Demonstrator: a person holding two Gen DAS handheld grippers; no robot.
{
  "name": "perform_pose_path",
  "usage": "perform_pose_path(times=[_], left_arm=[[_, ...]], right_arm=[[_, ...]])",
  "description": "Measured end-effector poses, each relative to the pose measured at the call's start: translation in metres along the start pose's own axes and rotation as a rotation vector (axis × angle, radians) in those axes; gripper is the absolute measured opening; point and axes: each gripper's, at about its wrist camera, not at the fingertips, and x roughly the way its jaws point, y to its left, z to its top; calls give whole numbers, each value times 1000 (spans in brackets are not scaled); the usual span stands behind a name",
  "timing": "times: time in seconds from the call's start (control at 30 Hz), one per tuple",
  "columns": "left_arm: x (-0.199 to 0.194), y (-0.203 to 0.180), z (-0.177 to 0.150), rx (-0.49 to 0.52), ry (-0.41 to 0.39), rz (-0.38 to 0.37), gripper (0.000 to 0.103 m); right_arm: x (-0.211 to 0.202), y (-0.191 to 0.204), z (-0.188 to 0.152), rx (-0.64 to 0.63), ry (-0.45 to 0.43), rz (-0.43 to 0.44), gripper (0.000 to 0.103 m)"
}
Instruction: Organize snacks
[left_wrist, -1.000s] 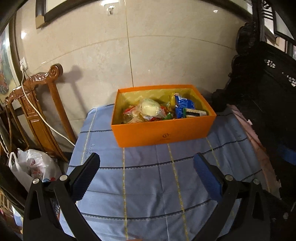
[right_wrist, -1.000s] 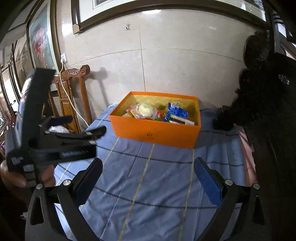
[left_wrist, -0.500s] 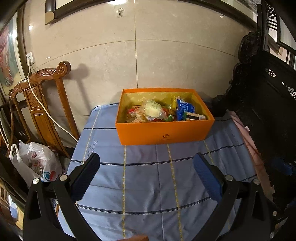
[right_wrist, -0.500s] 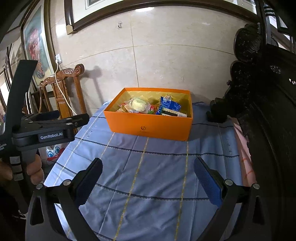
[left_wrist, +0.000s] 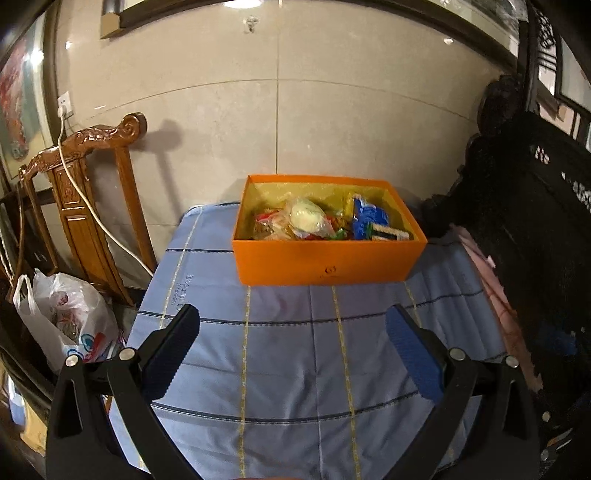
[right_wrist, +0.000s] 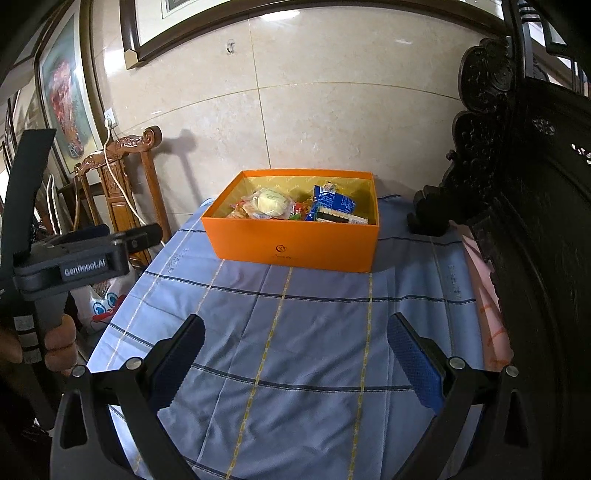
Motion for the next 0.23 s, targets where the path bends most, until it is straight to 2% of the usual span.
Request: perform_pose_path(times=[0.23], left_arm=[[-3,-6,-5,45,-2,-2,99]], right_arm=[[0,0,-1,0,-2,1,99]])
